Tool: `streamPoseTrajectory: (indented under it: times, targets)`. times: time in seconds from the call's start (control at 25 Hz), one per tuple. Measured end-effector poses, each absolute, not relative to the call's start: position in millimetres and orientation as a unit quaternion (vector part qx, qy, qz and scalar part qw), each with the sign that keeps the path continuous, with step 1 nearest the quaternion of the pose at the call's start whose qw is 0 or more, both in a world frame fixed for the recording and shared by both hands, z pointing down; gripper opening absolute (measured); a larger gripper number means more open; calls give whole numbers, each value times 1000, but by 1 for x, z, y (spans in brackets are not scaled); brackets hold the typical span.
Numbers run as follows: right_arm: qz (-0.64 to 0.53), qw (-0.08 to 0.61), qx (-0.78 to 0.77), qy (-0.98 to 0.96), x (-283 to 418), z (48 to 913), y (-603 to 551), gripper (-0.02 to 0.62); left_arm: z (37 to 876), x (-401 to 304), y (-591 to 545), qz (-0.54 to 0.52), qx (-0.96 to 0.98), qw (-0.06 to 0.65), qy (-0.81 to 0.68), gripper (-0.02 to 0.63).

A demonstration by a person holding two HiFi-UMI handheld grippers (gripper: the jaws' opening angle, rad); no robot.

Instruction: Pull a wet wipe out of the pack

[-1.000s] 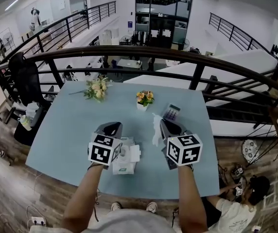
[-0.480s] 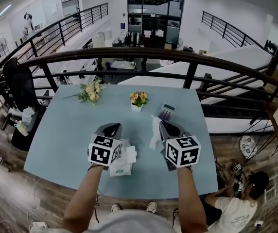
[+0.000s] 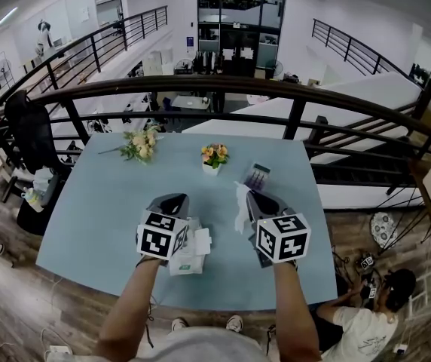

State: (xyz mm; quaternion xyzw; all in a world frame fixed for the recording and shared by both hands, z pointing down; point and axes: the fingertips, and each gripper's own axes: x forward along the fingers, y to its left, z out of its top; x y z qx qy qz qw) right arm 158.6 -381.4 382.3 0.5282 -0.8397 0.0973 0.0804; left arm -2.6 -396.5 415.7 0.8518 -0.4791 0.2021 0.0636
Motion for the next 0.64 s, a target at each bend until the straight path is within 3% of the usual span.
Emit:
streamPoseTrajectory:
  times: [0.64]
  targets:
    - [93, 77, 529, -840, 156, 381, -379, 6, 416, -5, -395, 203, 852, 63, -479, -5]
